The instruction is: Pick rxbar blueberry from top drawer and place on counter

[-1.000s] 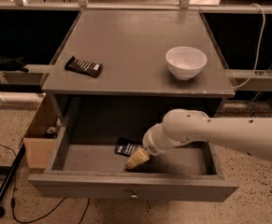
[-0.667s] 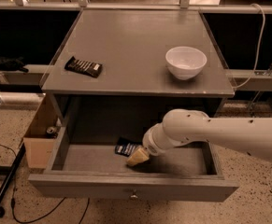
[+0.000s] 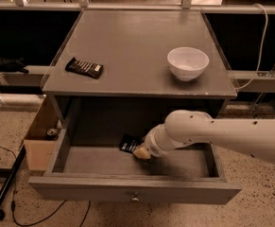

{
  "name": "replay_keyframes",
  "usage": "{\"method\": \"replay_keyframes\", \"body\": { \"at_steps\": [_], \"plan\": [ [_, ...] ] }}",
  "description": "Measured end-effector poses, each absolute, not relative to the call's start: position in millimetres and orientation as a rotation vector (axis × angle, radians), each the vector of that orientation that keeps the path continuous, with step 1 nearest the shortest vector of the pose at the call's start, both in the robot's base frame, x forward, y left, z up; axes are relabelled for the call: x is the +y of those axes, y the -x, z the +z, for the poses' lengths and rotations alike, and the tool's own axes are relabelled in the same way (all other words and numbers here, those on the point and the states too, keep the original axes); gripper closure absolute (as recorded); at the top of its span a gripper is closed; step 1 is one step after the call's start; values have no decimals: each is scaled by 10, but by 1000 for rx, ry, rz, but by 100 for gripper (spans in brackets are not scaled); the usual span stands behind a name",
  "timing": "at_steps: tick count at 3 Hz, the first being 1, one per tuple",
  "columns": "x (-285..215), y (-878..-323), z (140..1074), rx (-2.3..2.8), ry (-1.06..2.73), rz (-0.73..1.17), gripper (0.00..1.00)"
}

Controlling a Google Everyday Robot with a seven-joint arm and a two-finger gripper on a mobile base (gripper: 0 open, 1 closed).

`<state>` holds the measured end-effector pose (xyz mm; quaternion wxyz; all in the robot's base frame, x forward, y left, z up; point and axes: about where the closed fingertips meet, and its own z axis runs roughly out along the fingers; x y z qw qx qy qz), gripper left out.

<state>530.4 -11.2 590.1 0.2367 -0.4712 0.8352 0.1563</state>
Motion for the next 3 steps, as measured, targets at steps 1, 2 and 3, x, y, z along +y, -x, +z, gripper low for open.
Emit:
{"method": "replay_keyframes", "body": {
  "at_steps": [1, 2, 3],
  "plan": [
    [-112, -5304, 5930, 2290, 1292, 428, 100],
    [-161, -5243, 6010, 2287, 1284, 436, 100],
    [-244, -5087, 6241, 2252, 1285, 449, 100]
  ]
}}
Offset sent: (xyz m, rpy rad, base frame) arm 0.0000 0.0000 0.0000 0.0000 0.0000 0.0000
